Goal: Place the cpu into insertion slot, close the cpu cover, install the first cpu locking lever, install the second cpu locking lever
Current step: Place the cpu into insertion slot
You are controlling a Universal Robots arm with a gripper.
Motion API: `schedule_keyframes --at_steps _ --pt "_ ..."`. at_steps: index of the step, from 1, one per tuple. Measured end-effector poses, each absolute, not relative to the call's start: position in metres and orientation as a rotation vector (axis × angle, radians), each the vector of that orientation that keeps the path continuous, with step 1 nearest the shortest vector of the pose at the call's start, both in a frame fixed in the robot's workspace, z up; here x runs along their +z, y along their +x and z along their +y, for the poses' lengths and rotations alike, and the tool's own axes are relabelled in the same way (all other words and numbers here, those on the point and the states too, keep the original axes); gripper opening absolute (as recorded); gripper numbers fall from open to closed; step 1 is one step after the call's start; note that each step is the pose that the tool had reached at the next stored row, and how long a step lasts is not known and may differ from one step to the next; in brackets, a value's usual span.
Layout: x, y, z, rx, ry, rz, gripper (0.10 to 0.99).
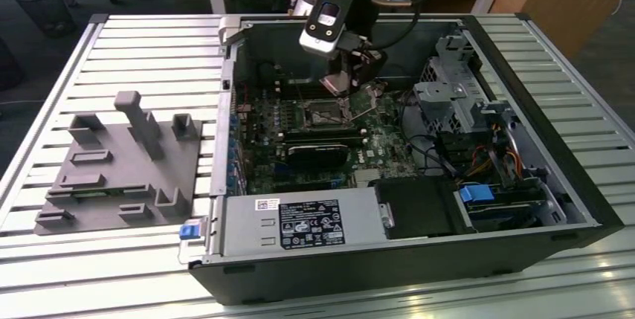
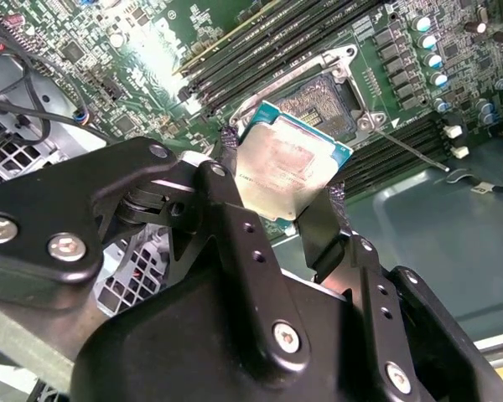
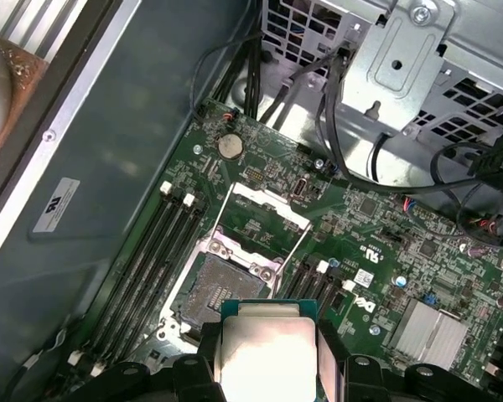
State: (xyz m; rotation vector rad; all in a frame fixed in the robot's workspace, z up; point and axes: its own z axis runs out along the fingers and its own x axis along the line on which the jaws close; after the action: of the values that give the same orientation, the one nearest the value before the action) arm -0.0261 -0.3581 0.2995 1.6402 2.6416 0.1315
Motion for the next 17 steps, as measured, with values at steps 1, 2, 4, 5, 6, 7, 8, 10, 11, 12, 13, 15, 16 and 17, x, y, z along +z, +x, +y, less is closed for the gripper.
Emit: schedule_keyframes --at_steps 1,2,4,5,6,7,8,10,11,12,13,15,16,17 --pt "0.299 -0.026 -0.358 0.131 1.642 2.640 0.537" --pt "0.298 -0.026 -0.358 0.131 1.651 2.634 0.537" --pt "0.297 -0.026 -0.358 0.130 1.687 2.610 0.537" --pt "0.296 -0.026 -0.358 0.130 1.710 2.594 0.537" --pt "0.296 -0.026 -0.358 0.130 1.733 2.578 0.537" --pt "0.295 -0.027 -0.358 0.129 1.757 2.561 0.537" --pt "0.294 -0.027 -0.358 0.129 1.779 2.545 0.537" --pt "0.291 -0.027 -0.358 0.125 1.801 2.527 0.537" --pt "0.290 -0.027 -0.358 0.122 1.806 2.522 0.537" --pt "0.288 -0.027 -0.357 0.120 1.811 2.517 0.537" --pt "0.286 -0.027 -0.357 0.119 1.818 2.510 0.537" --pt "0.283 -0.026 -0.357 0.117 1.850 2.486 0.537" --pt "0.281 -0.026 -0.357 0.116 1.871 2.469 0.537" --pt "0.279 -0.027 -0.357 0.115 1.893 2.451 0.537"
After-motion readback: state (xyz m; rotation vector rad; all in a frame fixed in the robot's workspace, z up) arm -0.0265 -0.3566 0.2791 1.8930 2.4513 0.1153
